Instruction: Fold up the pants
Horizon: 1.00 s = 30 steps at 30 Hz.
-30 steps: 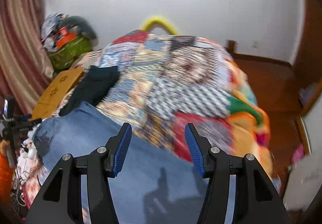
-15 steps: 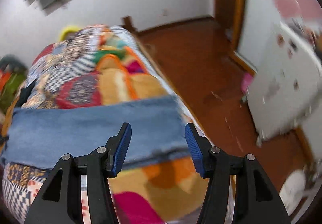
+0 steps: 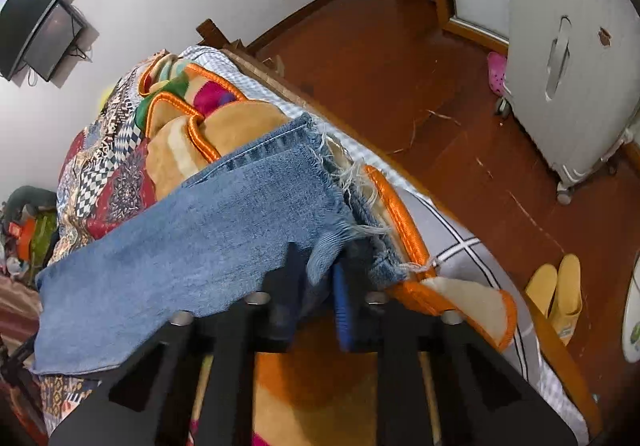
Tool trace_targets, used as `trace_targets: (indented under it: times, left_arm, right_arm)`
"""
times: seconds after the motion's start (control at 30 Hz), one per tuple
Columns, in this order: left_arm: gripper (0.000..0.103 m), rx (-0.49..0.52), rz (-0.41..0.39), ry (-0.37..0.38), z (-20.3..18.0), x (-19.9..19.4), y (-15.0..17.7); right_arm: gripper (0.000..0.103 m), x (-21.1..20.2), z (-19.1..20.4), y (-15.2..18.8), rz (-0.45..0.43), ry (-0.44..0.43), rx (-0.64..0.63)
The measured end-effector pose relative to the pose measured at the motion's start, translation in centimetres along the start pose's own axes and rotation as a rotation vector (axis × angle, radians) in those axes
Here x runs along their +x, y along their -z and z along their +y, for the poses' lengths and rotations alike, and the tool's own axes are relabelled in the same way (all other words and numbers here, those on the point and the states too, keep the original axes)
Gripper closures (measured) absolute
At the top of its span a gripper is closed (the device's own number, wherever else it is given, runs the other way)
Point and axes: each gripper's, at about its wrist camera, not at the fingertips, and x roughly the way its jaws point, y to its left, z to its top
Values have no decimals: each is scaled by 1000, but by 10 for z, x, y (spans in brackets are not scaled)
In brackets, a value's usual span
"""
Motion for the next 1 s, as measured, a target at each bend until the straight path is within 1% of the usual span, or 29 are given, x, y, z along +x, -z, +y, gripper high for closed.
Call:
trace_targets:
  times: [0.03,0.1,0.17,0.2,0.23,0.33,0.4,0.47,0.5,0.53,0.6,0.67,0.7,0.73,0.77,0.87,1.0]
  left_arm:
    - [1,11,11,8,1,-2,-3]
    - [1,-7,-1,34,9,-12,-10]
    - [1,-35,-5,59,18,-21,-16]
    - [1,-44,-6,70,21,-25,-19]
    - [1,-47,-10,82,23,-28,-21]
    - [1,-37,-6,96,20,-28,-19]
    - [1,-16,28,99,12,-18,-11]
    - [0,11,72,105,2,-6,-1]
    - [0,12,70,99,-1,-4,3]
    - [0,-3,40,92,-2,-6,7]
    - [0,-13,39,95,-2,-7,8]
    - [1,-20,52,111,-1,-7,6]
    - [1,-22,56,127,-2,-8,5]
    - [1,-19,55,140,-5,-10,5]
    - [1,-11,51,150,-9,-11,6]
    - [1,33,30,170,-28,-16,8]
    - [1,94,-5,165,-55,-26,6]
  right_arm:
    - [97,-1,1,-1,-15,1,-16]
    - [97,-13,7,-6,-96,16,-78]
    - [98,-31,18,-14,-187,66,-158]
    - [98,-38,20,-18,-217,74,-177]
    - [98,-41,20,-21,-227,70,-182]
    - [98,-35,15,-24,-209,75,-183]
    - [98,-16,12,-19,-143,106,-197]
    - [98,-1,10,-13,-84,124,-185]
    - [98,3,6,-11,-56,123,-170]
    - [97,3,7,-10,-44,121,-161]
    - [90,-7,1,-10,-34,102,-132]
    - [69,-19,-2,-13,-35,123,-103]
    - [64,-22,0,-14,-39,124,-94]
    - [57,-33,-1,-14,-53,106,-77]
    - [53,-40,-1,-12,-64,89,-67]
    - [49,-53,6,-2,-73,35,-48]
    - [49,-42,11,14,-11,-32,4]
